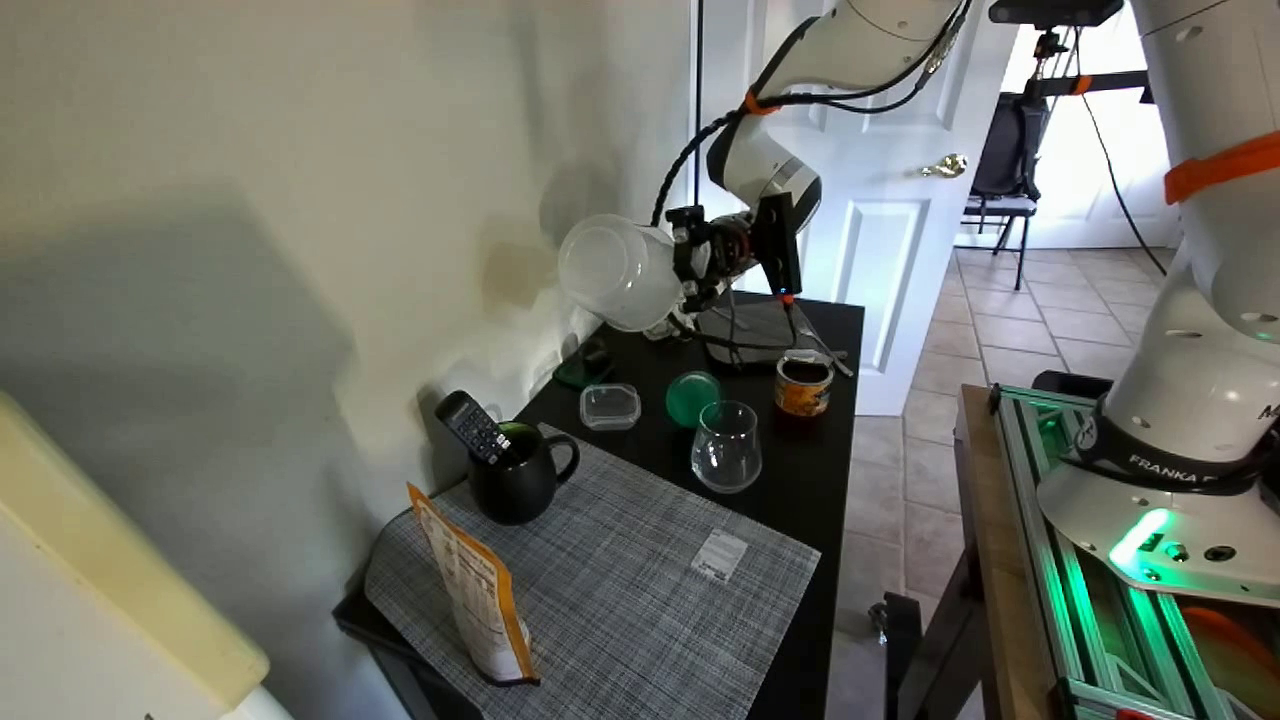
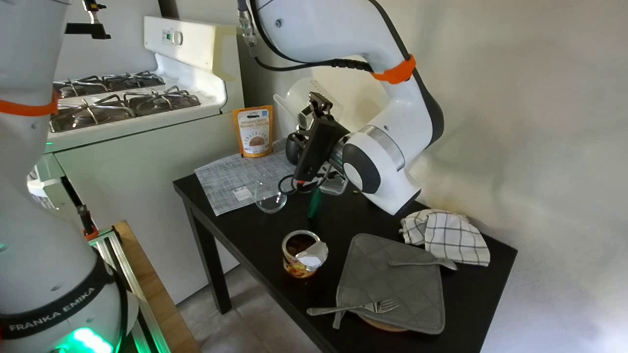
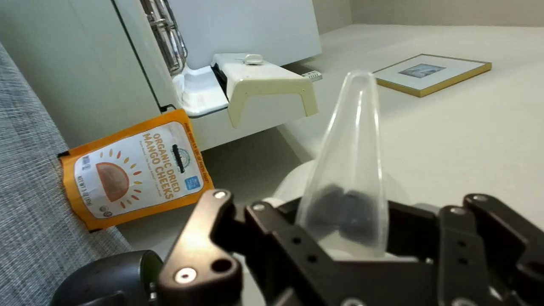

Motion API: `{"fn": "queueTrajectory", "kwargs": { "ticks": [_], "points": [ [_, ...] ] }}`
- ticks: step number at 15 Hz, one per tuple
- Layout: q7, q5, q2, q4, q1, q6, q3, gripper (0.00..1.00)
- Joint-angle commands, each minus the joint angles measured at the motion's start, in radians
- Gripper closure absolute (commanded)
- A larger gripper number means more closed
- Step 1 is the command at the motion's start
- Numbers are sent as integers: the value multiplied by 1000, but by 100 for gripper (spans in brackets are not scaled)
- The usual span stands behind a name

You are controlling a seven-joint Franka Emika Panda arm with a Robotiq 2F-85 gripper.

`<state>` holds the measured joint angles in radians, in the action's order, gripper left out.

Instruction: Pour the bowl and lid out of the clear jug and onto the table.

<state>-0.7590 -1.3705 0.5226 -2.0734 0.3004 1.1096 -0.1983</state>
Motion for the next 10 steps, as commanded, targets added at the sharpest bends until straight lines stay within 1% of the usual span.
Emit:
{"fn": "queueTrajectory", "kwargs": {
  "ticks": [1,5,10],
  "points": [
    [20,118,-78,-4,-47,101,-53,100],
    [84,229,-212,-47,-74,247,-75,100],
    [194,395,-332,-70,-90,449,-64,100]
  ]
}}
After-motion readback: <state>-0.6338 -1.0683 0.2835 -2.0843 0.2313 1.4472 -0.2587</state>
